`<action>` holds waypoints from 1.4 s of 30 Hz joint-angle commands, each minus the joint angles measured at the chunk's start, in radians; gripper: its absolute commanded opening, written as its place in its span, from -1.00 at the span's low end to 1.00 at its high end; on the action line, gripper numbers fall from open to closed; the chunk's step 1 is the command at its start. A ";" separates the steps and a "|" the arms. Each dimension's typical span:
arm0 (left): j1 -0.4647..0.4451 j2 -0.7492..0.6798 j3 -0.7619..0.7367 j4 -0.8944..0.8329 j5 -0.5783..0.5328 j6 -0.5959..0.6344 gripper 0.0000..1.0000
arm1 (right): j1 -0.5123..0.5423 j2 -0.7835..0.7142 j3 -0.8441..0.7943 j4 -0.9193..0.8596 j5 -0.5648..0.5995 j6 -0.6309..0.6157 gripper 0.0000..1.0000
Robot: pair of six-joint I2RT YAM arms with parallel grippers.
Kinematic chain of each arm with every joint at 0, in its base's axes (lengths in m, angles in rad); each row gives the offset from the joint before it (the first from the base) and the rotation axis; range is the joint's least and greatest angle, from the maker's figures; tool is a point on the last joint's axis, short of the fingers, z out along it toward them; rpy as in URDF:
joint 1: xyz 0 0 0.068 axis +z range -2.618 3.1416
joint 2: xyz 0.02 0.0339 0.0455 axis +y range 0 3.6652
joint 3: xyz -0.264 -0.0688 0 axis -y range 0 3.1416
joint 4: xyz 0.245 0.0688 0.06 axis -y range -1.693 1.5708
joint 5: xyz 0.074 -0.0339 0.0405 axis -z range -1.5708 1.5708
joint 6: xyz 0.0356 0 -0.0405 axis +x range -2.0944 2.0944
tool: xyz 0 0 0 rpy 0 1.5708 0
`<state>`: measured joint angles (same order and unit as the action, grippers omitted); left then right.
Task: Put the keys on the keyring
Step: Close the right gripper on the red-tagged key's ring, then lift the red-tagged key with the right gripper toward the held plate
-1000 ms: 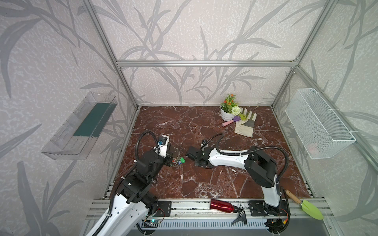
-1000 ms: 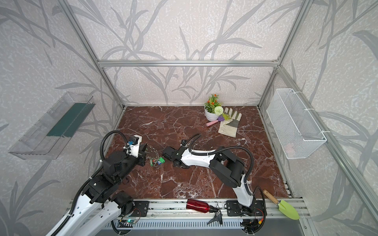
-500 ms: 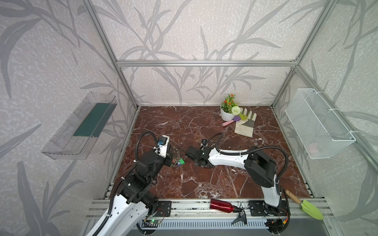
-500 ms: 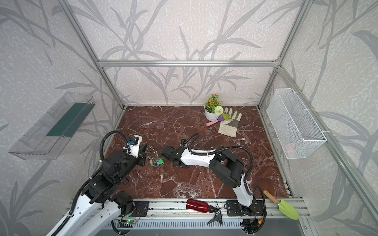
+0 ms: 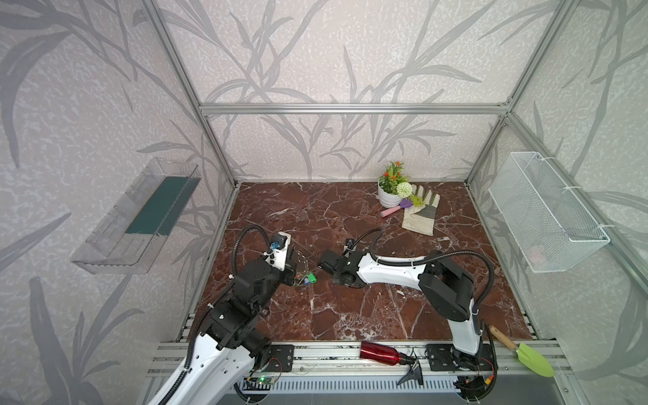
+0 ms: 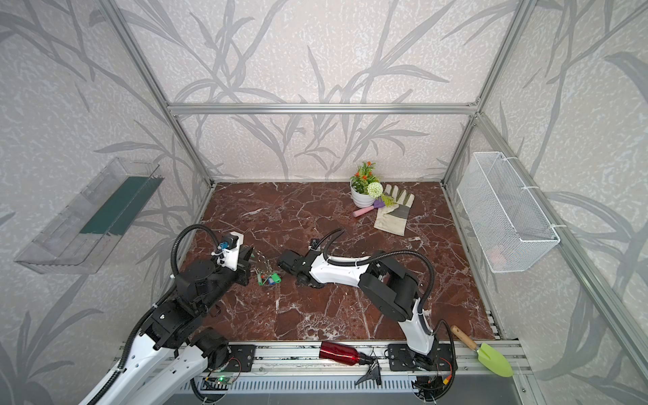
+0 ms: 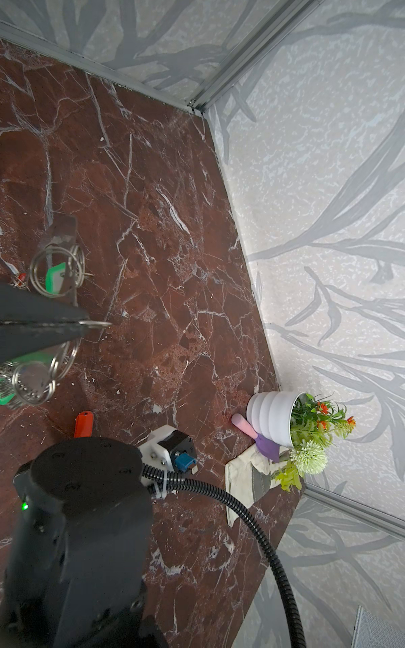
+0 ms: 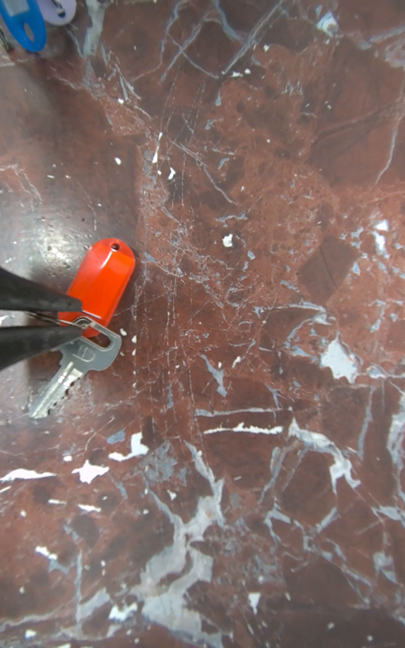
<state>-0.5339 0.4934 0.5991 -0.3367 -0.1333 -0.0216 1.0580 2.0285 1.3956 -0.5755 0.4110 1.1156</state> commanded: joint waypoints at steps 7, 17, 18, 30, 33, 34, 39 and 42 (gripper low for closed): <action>-0.008 -0.019 0.001 0.048 0.006 -0.012 -1.00 | -0.009 0.006 -0.013 -0.008 0.001 0.030 -0.75; -0.012 -0.019 -0.001 0.049 0.006 -0.009 -1.00 | -0.014 0.004 -0.019 0.002 -0.006 0.031 -0.76; -0.012 -0.021 -0.001 0.048 0.006 -0.009 -1.00 | -0.016 0.006 -0.020 0.001 -0.010 0.033 -0.76; -0.015 -0.020 -0.001 0.048 0.005 -0.006 -1.00 | -0.019 -0.029 -0.033 0.000 -0.027 0.013 -0.90; -0.015 -0.021 -0.001 0.047 0.004 -0.004 -1.00 | -0.018 -0.044 -0.044 -0.001 -0.027 0.004 -0.98; -0.014 -0.021 -0.001 0.048 0.004 -0.002 -1.00 | -0.019 -0.050 -0.046 -0.003 -0.026 0.002 -1.00; -0.013 -0.016 -0.002 0.054 0.011 -0.001 -1.00 | -0.024 -0.112 -0.083 0.001 -0.001 -0.056 -1.00; -0.014 -0.008 -0.002 0.060 0.033 -0.018 -1.00 | -0.051 -0.216 -0.193 0.163 -0.023 -0.209 -1.00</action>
<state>-0.5446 0.4877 0.5991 -0.3363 -0.1230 -0.0223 1.0382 1.9244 1.2675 -0.5064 0.3828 1.0393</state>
